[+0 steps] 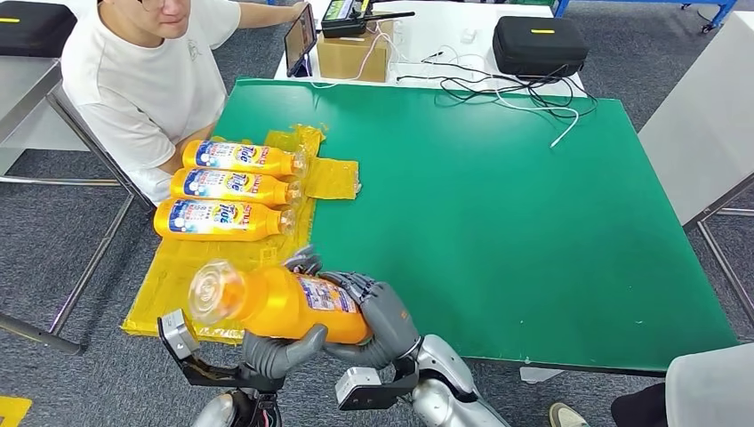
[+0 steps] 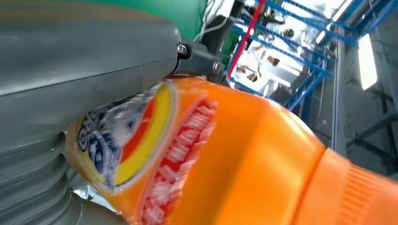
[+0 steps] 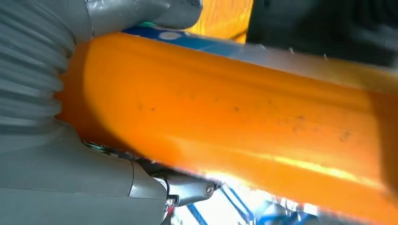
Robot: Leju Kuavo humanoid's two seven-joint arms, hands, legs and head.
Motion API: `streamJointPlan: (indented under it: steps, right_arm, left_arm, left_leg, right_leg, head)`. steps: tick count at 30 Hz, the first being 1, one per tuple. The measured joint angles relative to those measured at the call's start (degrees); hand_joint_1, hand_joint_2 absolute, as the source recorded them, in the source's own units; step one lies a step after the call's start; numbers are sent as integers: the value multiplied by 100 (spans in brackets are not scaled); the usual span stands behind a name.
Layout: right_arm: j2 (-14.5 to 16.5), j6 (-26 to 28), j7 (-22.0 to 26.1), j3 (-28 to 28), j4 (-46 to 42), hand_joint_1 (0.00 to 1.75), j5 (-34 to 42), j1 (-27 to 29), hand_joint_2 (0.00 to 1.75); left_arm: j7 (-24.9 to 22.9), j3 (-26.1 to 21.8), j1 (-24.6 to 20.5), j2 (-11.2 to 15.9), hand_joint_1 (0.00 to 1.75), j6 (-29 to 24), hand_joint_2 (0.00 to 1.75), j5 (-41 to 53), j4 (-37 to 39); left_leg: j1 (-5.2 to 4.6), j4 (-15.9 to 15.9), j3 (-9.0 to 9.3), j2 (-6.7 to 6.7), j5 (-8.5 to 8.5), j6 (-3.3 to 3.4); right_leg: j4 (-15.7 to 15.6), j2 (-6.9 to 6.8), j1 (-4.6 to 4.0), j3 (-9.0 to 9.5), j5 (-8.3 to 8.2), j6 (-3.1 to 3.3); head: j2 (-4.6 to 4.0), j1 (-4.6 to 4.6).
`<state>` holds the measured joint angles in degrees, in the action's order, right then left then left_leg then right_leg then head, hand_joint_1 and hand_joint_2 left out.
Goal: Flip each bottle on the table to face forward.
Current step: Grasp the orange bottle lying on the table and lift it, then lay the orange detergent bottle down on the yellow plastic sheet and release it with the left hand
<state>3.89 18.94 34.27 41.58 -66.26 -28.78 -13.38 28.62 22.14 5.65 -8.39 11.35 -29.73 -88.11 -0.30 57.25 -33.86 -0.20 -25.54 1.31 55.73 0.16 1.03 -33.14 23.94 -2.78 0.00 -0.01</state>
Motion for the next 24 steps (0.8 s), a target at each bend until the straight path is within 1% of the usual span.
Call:
streamJointPlan:
  steps: [2,4,6,9,13,16,20,24]
  right_arm:
    - [16,23,4,0,-5,0,33,48,0]
    - [41,173,39,-9,-9,0,25,104,0]
    - [77,360,75,-26,-10,0,25,164,0]
    - [128,649,108,-45,-22,0,45,265,0]
    - [174,1085,133,-95,-50,0,50,419,0]
    - [202,1356,171,-113,-150,0,6,533,0]
    - [214,1529,174,-131,-278,0,2,688,0]
    - [198,1581,274,-234,-367,0,41,851,0]
  left_arm:
    - [5,3,-19,0,175,25,175,45,10]
    - [-16,13,-45,0,175,-34,175,89,17]
    - [-52,43,-84,-2,175,-244,175,197,20]
    - [-120,101,-152,-14,175,-876,175,558,40]
    - [-117,145,-284,-33,175,-1925,175,1301,133]
    - [-69,83,-442,-28,175,-2732,175,1915,344]
    - [-30,-131,-578,9,175,-3433,175,2630,672]
    - [-44,-417,-692,75,175,-4063,175,3591,1017]
  left_leg:
    - [0,0,0,0,0,0]
    - [0,0,-1,0,0,0]
    - [0,0,-1,0,0,0]
    - [0,0,-2,-1,0,0]
    - [0,0,-2,-1,0,0]
    - [0,-1,-1,0,0,0]
    - [1,-1,-1,-2,1,-1]
    - [1,-1,-2,-2,1,-1]
  right_leg:
    - [0,0,0,0,0,0]
    - [0,0,0,0,0,0]
    - [0,0,0,0,0,0]
    - [0,0,0,0,0,0]
    - [0,0,-1,1,0,0]
    - [0,0,-1,0,0,0]
    - [1,-1,-2,0,0,0]
    - [1,-1,-1,-1,0,0]
  head:
    - [0,0]
    - [1,0]
    - [1,-1]
    - [1,-1]
    - [0,2]
    - [0,1]
    - [0,1]
    - [1,2]
